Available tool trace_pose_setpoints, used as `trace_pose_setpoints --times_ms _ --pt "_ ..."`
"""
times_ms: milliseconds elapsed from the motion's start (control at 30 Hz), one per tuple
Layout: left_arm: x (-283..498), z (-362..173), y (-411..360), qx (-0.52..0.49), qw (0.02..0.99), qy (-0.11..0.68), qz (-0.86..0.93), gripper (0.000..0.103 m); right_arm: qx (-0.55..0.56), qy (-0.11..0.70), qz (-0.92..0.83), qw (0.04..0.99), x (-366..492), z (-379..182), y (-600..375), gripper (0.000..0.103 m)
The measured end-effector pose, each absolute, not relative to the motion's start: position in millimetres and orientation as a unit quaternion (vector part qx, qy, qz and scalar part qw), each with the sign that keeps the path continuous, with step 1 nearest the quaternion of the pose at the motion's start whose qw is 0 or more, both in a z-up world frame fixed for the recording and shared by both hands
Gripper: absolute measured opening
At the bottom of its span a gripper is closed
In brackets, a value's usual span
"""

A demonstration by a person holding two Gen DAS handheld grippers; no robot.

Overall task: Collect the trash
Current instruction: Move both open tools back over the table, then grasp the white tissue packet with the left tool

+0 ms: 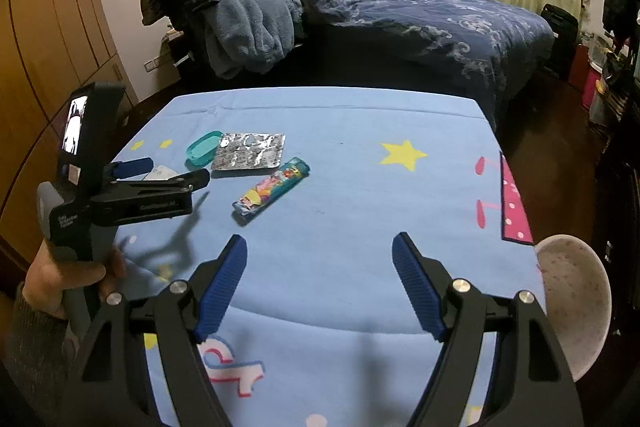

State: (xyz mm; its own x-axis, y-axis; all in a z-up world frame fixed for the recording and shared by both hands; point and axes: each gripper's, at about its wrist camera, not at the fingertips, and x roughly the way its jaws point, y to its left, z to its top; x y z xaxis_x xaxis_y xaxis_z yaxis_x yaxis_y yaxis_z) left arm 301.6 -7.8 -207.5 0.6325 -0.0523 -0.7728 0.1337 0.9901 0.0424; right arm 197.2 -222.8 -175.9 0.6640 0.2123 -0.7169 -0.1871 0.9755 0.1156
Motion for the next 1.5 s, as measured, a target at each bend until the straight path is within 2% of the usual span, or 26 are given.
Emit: trace_pose_setpoints --times_ms 33,100,333,367,433,467,633,867,1200,1500 --pt "303.2 -209.0 -6.8 0.05 0.9 0.431 -0.05 0.099 0.015 0.395 0.11 0.912 197.8 -175.8 -220.7 0.076" --pt "305.6 -211.4 -3.9 0.046 0.896 0.439 -0.05 0.091 0.014 0.395 0.112 0.912 199.0 -176.4 -217.1 0.076" --pt "295.8 -209.5 -4.9 0.066 0.901 0.427 -0.048 0.074 0.008 0.397 0.118 0.91 203.8 -176.8 -204.3 0.076" --pt "294.1 -207.3 -6.4 0.071 0.904 0.42 -0.047 0.068 0.007 0.397 0.118 0.91 204.4 -176.9 -202.5 0.076" --pt "289.6 -203.1 -10.8 0.084 0.909 0.405 -0.049 0.042 0.004 0.397 0.117 0.91 207.0 -177.8 -199.1 0.076" --pt "288.4 -201.0 -13.1 0.089 0.91 0.402 -0.049 0.038 0.004 0.398 0.118 0.91 208.4 -178.6 -197.5 0.076" --pt "284.7 -195.8 -8.2 0.073 0.916 0.392 -0.054 0.034 0.002 0.406 0.115 0.907 216.8 -185.1 -191.5 0.076" --pt "271.5 -175.8 18.7 0.014 0.929 0.364 -0.071 0.021 0.001 0.408 0.12 0.905 219.6 -187.2 -185.3 0.076" --pt "246.1 -152.7 65.8 -0.071 0.94 0.325 -0.071 0.013 -0.004 0.407 0.132 0.904 220.2 -185.7 -172.0 0.076" --pt "233.0 -151.5 115.4 -0.155 0.934 0.315 -0.064 0.011 -0.013 0.404 0.137 0.904 220.7 -184.8 -162.5 0.076"
